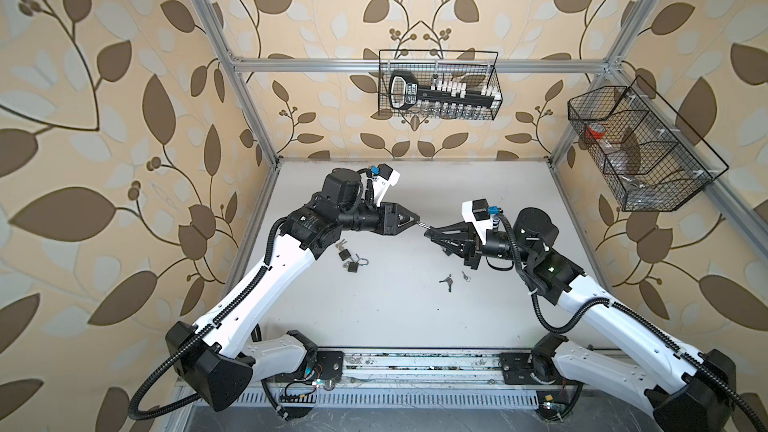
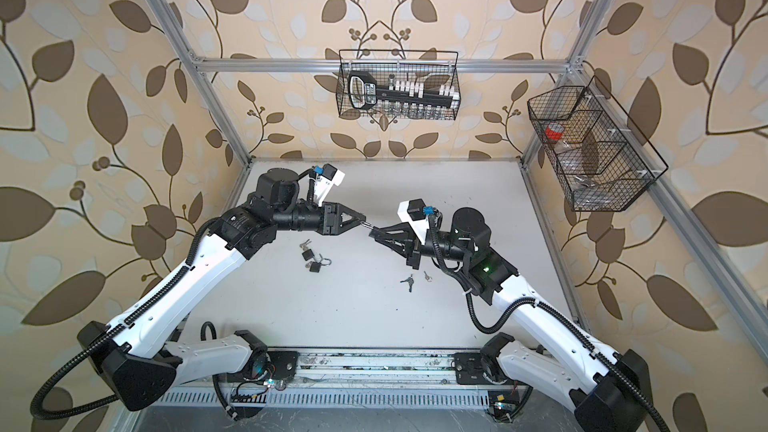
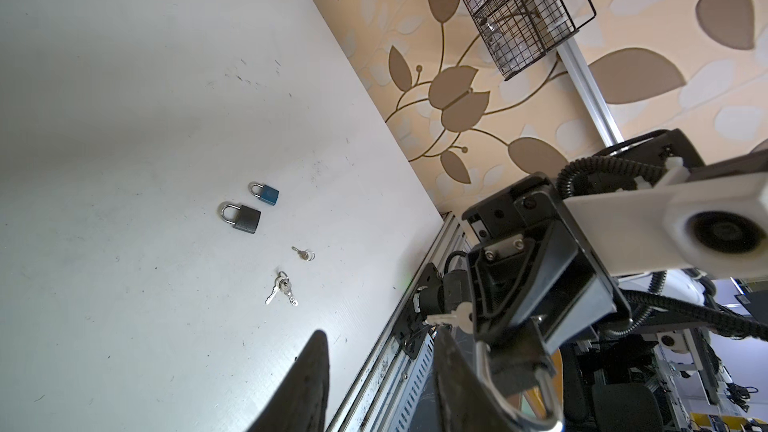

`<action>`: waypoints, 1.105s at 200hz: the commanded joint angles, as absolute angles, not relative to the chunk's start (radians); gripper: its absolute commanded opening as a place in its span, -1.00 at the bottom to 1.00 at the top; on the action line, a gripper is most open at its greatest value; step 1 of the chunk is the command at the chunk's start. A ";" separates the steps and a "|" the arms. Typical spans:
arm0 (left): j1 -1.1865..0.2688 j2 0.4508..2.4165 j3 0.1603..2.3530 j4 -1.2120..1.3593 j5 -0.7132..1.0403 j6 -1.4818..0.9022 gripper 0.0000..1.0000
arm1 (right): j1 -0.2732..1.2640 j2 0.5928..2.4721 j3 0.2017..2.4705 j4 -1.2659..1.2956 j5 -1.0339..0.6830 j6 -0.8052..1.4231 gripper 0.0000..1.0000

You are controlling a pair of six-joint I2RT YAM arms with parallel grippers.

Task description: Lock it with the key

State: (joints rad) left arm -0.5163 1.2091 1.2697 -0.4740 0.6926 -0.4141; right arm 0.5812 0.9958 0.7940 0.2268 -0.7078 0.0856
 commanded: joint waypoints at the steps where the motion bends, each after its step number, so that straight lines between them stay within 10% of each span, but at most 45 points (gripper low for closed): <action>1: -0.518 1.180 1.259 -0.433 0.716 -0.386 -0.27 | 0.578 0.977 0.803 0.236 -0.645 0.093 -1.00; 113: -0.519 1.157 1.264 -0.382 0.674 -0.427 -0.17 | 0.578 1.053 0.862 0.150 -0.871 0.057 -1.00; 221: -0.534 1.178 1.236 -0.388 0.816 -0.394 -0.47 | 0.578 1.005 0.838 0.191 -0.737 0.074 -1.00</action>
State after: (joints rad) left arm -0.5251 1.2045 1.2297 -0.4183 0.7528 -0.4252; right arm 0.5758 1.0164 0.8204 0.1646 -0.7734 0.0780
